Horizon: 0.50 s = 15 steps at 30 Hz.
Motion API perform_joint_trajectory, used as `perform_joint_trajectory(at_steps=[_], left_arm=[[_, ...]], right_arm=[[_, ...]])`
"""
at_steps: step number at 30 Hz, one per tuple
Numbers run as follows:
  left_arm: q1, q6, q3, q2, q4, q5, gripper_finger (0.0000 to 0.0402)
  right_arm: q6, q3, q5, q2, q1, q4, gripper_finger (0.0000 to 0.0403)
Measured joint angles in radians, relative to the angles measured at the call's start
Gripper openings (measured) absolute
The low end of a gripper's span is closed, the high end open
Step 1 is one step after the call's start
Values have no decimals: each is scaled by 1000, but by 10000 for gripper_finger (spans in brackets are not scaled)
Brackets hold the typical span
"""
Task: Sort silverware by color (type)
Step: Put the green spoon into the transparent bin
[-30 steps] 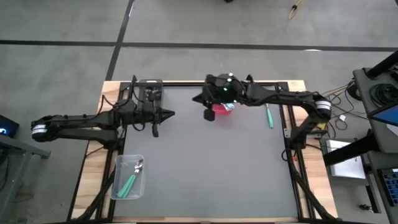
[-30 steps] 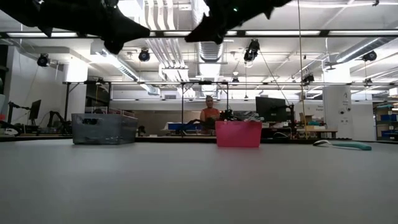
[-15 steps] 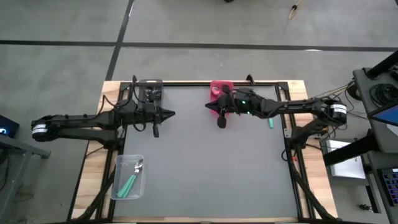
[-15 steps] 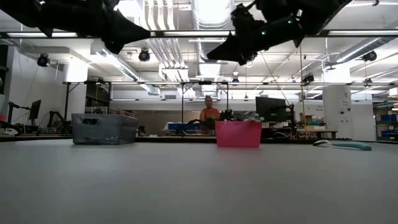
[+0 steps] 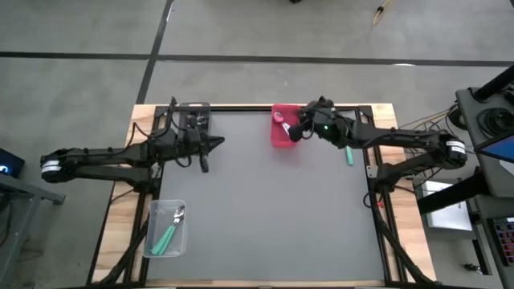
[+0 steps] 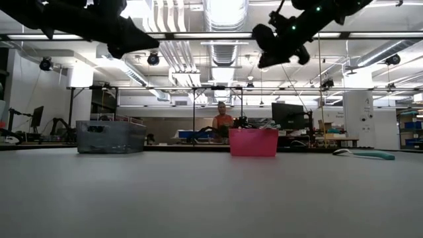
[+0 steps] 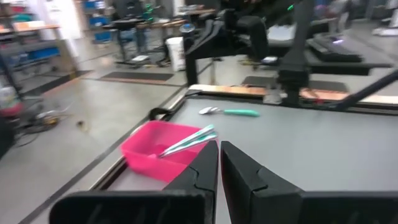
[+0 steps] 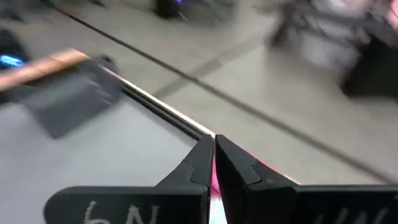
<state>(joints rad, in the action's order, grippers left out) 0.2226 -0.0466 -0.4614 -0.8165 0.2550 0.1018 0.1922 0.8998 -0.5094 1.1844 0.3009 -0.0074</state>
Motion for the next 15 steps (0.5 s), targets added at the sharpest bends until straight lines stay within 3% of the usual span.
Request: perform_joint_trajectory(at_steps=[9, 15], left_arm=[[0, 3, 0, 0, -13, 65, 1], [0, 3, 0, 0, -20, 65, 1]], right_arm=[[363, 178, 39, 48, 149, -682, 9], [507, 175, 179, 103, 254, -920, 9]])
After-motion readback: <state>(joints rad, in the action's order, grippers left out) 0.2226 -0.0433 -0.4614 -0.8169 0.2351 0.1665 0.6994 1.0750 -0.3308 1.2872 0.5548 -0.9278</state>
